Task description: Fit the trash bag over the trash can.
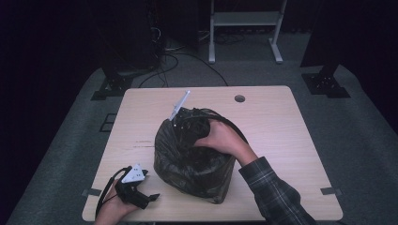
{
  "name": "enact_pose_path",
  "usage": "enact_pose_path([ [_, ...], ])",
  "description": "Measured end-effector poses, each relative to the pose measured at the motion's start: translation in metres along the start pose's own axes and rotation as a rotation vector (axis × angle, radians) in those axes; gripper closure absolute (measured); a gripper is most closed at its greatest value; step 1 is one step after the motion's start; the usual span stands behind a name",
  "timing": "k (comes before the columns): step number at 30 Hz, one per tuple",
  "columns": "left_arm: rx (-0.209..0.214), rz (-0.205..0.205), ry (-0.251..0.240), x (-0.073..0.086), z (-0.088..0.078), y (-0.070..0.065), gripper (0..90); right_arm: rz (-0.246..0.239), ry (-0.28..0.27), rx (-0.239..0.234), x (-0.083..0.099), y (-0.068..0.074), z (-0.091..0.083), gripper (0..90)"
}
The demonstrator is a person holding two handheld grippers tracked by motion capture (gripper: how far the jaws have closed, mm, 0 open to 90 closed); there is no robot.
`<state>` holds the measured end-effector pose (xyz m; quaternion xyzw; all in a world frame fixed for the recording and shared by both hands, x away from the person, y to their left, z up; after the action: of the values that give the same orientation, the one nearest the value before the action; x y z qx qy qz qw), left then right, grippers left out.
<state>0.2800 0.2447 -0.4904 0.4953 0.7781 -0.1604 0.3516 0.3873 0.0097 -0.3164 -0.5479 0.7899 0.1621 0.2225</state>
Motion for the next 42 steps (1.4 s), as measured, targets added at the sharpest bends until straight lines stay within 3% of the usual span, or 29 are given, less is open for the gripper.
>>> enact_pose_path([
  [5,0.0,0.0,0.0,0.0,0.0,0.0,0.0,0.006,0.064,0.017,-0.004,0.001,0.017,9.6],
  [9,0.001,0.0,0.0,0.0,0.0,0.0,0.0,-0.001,0.081,0.026,-0.006,0.001,0.022,9.6],
  [12,0.001,0.001,0.001,0.0,0.0,0.0,0.0,0.0,0.062,0.033,-0.007,0.003,0.016,9.6],
  [20,0.001,0.001,0.0,0.0,0.0,0.0,0.0,-0.008,-0.055,0.043,-0.003,0.014,-0.024,9.5],
  [22,0.001,0.001,0.0,0.0,0.0,0.0,0.0,-0.019,-0.064,0.036,-0.002,0.02,-0.028,9.5],
  [27,0.0,0.0,0.0,0.0,0.0,0.0,0.0,-0.049,-0.023,0.012,0.0,0.036,-0.009,9.5],
  [33,0.001,0.0,0.0,0.0,0.0,0.0,0.0,-0.068,0.054,0.009,0.001,0.041,0.016,9.4],
  [42,0.002,0.0,0.001,0.0,0.0,0.0,0.0,-0.026,-0.055,0.019,0.007,0.029,-0.02,9.3],
])
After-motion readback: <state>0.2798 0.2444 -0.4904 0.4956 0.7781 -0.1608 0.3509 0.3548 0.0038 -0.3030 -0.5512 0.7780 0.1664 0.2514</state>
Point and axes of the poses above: each handheld gripper's, and its own axes: z roughly forward along the jaws, x roughly out of its underside, y roughly to its left, the point moved 1 cm from there along z, roughly forward along the jaws, and after that the axes turned 7 degrees about z, right-handed, at the moved point
